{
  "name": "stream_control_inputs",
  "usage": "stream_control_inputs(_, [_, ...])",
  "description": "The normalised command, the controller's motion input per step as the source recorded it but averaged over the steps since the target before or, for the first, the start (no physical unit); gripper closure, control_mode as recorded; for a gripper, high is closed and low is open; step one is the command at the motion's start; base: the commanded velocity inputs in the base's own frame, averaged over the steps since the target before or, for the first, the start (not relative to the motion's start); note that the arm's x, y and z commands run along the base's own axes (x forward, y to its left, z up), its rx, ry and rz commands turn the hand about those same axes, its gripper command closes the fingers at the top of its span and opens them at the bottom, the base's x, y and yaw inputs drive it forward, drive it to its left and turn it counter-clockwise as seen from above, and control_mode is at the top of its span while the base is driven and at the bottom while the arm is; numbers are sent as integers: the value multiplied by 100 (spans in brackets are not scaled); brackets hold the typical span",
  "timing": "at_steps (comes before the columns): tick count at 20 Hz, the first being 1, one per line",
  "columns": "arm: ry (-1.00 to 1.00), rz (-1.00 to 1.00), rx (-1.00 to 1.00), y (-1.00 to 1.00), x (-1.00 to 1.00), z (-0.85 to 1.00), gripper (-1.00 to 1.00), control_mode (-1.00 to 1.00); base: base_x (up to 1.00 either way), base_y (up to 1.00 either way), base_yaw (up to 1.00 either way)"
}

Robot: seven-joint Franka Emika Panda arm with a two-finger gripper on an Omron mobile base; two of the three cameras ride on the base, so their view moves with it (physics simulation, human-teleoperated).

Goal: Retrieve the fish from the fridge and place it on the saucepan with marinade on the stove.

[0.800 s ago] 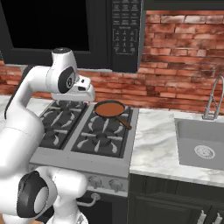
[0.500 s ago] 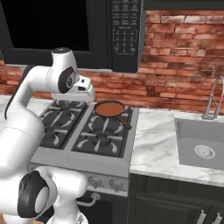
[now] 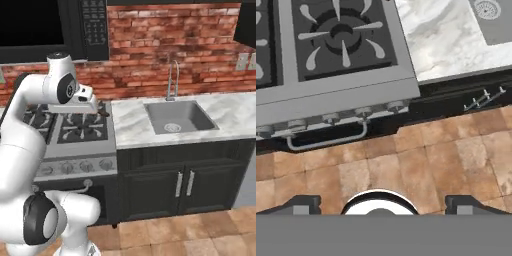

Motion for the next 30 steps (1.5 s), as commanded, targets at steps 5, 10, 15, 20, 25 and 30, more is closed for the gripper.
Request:
stream_control_inputs(5, [0,0,0,0,0,0,-100,100,-17,0,-100])
stream_control_inputs(10, [0,0,0,0,0,0,-100,100,-1,0,-100])
stream_control_inputs(15, [0,0,0,0,0,0,-100,100,0,7,-100])
stream_control_inputs(20, [0,0,0,0,0,0,-100,100,0,13,-97])
stream_control_inputs(25, [0,0,0,0,0,0,-100,100,0,0,-96])
stream_control_inputs(30, [0,0,0,0,0,0,-100,100,0,0,-98])
